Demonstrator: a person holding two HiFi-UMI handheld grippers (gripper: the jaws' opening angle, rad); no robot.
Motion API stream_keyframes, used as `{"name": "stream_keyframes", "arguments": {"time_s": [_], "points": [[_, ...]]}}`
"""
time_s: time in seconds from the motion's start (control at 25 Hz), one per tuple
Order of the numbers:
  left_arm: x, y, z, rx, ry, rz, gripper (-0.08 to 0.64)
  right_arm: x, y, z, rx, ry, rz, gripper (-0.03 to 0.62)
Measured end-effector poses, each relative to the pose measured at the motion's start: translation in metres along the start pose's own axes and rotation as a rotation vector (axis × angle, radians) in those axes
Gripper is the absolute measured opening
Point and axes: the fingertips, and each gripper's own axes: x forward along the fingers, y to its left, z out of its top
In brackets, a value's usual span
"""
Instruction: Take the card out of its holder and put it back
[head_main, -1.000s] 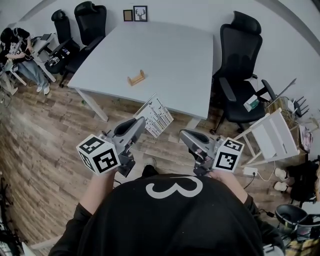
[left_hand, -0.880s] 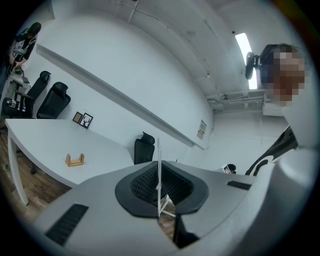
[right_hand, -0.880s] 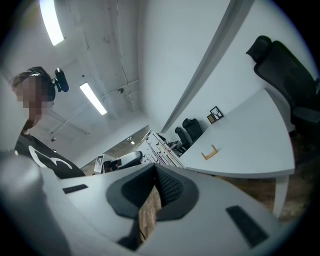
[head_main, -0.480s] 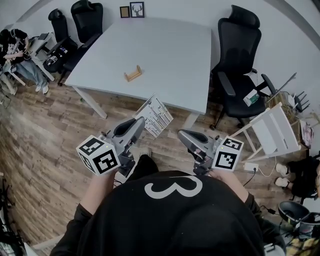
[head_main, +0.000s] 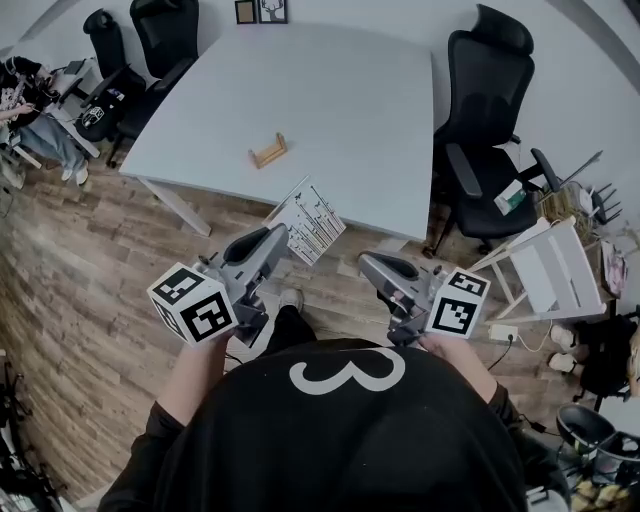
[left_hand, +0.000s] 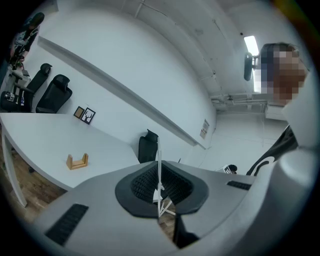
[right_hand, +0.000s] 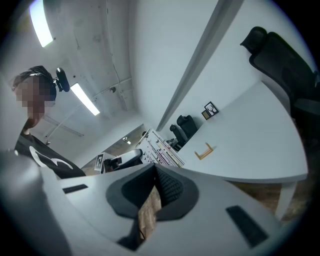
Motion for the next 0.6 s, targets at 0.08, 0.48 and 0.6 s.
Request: {"name": "stream_keyframes", "arguments": {"time_s": [0.08, 0.48, 0.6], "points": [[0.004, 0.019, 0.01, -0.006, 0.011, 0.003, 0.025, 0.018, -0.008, 0.007, 0.013, 0.004, -0.007, 0.009], [0.025, 0.095, 0.06, 0.026, 0.035, -0.026, 0.025, 0.081, -0.04, 0.042, 0.032, -0.023, -0.057, 0.009], [0.031, 0.115, 0.072, 0.059, 0.048, -0.034, 0.025, 0.098, -0.05, 0.051, 0.033, -0.036, -0.069, 0.009]]}}
